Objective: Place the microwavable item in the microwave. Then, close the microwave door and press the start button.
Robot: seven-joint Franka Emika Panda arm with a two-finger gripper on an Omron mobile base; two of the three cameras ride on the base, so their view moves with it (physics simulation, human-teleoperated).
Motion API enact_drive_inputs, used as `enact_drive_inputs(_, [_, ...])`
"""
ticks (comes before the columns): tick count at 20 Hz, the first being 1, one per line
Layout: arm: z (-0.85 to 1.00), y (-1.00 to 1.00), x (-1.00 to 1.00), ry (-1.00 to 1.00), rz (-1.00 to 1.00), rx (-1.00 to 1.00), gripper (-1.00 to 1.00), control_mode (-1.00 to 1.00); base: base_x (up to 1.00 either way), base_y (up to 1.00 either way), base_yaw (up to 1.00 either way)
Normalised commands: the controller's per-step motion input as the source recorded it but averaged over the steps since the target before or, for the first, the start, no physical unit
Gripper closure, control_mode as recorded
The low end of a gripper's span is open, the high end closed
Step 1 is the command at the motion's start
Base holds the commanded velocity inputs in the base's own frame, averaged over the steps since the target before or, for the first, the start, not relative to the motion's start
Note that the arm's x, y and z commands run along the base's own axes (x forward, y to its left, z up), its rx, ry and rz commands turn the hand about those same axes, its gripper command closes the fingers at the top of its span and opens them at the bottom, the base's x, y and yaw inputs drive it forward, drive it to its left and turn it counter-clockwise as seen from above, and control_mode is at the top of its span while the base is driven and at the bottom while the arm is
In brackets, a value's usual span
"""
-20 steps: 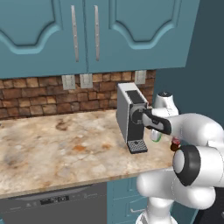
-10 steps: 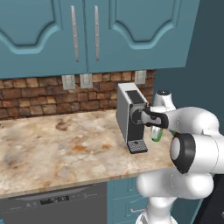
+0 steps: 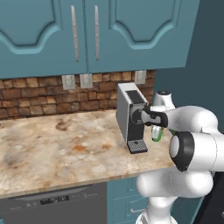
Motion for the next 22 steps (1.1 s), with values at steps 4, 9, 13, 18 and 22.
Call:
enact_drive_inputs(4, [-0.49, 0.00, 0.04, 0.06, 0.05, 0.00, -1.00, -1.00, 0.00, 0.00, 0.00])
enact_drive_inputs(9, [-0.65, 0.00, 0.00, 0.10, 0.04, 0.00, -1.00, -1.00, 0.00, 0.00, 0.00])
enact_drive_inputs(13, [-0.24, 0.00, -0.07, 0.01, 0.01, 0.00, 1.00, -1.00, 0.00, 0.00, 0.00])
enact_drive_inputs(18, [-0.02, 0.00, -0.29, 0.00, 0.00, 0.00, 1.00, -1.00, 0.00, 0.00, 0.00])
enact_drive_inputs(22, [0.33, 0.00, -0.44, -0.18, 0.00, 0.00, 1.00, -1.00, 0.00, 0.00, 0.00])
